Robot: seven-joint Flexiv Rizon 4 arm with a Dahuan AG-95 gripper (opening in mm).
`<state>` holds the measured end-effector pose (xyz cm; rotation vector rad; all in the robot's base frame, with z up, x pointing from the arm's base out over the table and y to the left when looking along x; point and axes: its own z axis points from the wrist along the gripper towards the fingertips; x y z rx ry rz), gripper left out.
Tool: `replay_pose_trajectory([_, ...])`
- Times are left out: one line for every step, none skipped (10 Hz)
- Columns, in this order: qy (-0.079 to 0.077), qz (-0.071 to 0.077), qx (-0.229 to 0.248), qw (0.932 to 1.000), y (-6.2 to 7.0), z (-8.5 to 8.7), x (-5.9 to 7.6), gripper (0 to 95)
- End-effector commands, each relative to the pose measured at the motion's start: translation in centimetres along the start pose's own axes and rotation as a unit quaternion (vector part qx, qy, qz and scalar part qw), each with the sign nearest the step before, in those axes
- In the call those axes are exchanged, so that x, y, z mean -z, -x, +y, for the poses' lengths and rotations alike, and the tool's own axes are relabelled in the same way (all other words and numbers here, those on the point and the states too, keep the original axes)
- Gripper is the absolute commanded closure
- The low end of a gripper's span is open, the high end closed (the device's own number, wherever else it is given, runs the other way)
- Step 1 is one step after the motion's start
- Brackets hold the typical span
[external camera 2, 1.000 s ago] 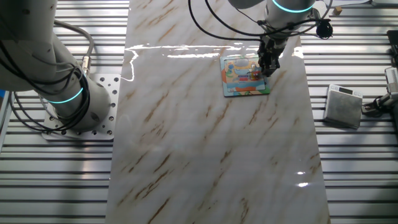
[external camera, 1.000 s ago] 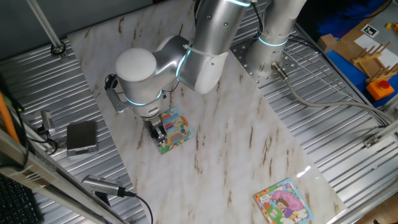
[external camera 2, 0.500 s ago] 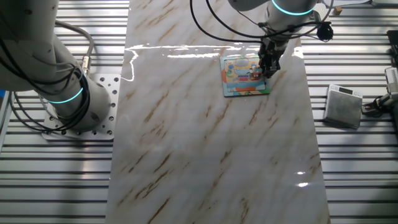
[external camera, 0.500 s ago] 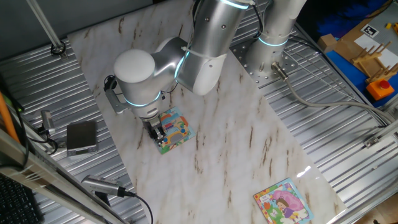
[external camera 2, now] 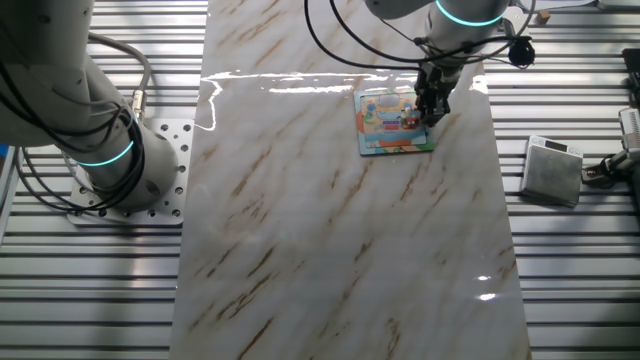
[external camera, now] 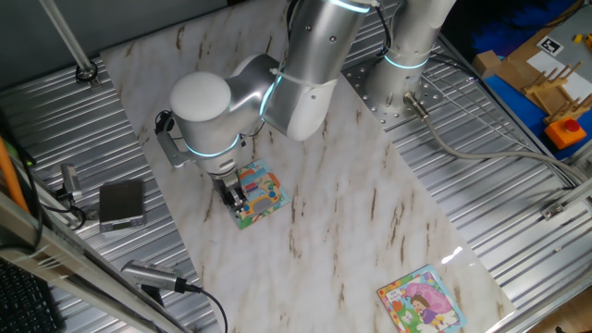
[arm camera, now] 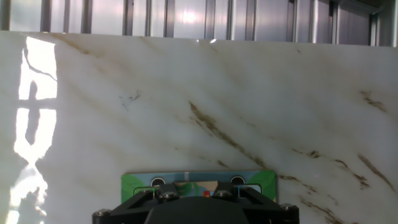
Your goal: Assemble one piece of a puzzle
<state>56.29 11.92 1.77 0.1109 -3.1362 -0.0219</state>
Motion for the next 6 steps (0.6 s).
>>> replay_pose_trajectory([0.001, 0.000, 0.001, 1.0000, -0.05, -0.06, -0.03, 95.0])
replay_pose_trajectory([0.001, 0.000, 0.003, 1.0000, -0.13, -0.11, -0.07, 95.0])
replay_pose_trajectory([0.002, 0.000, 0.004, 1.0000, -0.21, -0.12, -0.11, 95.0])
replay_pose_trajectory([0.002, -0.001, 0.004, 1.0000, -0.25, -0.13, -0.13, 95.0])
replay_pose_trajectory([0.002, -0.001, 0.005, 1.0000, -0.26, -0.13, -0.14, 95.0])
replay_pose_trajectory([0.003, -0.001, 0.005, 1.0000, -0.26, -0.13, -0.14, 95.0])
